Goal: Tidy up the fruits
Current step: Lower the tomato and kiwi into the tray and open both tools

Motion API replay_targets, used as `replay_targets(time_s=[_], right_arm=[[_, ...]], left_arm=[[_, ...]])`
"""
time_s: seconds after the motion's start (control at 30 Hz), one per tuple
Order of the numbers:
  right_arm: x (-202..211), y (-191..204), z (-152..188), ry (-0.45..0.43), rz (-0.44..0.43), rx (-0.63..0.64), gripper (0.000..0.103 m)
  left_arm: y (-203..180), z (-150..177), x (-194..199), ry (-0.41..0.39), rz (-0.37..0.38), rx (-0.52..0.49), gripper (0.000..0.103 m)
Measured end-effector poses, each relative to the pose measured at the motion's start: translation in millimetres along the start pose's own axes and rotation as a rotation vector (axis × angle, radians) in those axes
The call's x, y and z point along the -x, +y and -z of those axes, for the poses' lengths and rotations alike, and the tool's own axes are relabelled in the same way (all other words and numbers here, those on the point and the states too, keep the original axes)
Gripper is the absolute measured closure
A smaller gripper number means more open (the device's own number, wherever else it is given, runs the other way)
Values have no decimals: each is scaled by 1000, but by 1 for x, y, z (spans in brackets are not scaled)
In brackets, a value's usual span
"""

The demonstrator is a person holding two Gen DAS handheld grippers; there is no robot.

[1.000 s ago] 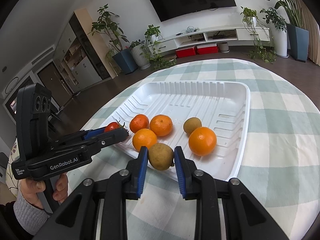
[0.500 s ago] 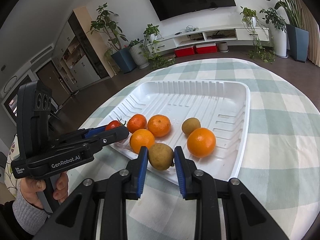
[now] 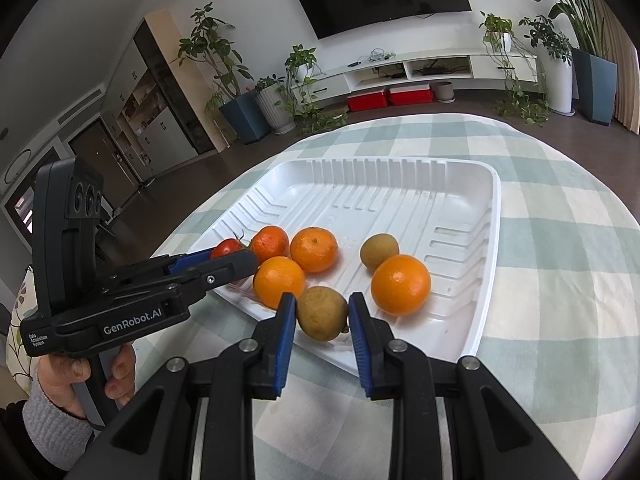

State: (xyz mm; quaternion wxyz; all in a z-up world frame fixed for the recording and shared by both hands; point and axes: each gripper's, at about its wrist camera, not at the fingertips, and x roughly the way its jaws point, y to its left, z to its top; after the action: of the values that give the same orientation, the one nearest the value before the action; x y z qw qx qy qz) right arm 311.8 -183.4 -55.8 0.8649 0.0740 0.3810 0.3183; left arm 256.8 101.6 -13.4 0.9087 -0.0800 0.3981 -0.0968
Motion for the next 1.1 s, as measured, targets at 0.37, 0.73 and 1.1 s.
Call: replay_targets(time_s=[0.37, 0.73, 1.1], right_arm=[[-2, 1, 0, 3, 6, -1, 73], [-2, 0, 1, 5, 9, 0, 72], [-3, 1, 0, 5, 9, -1, 72]], left_arm=[[0, 0, 0, -1, 0, 0, 73], [-1, -4, -4, -5, -8, -2, 73], [-3, -4, -4, -9, -19, -8, 73]])
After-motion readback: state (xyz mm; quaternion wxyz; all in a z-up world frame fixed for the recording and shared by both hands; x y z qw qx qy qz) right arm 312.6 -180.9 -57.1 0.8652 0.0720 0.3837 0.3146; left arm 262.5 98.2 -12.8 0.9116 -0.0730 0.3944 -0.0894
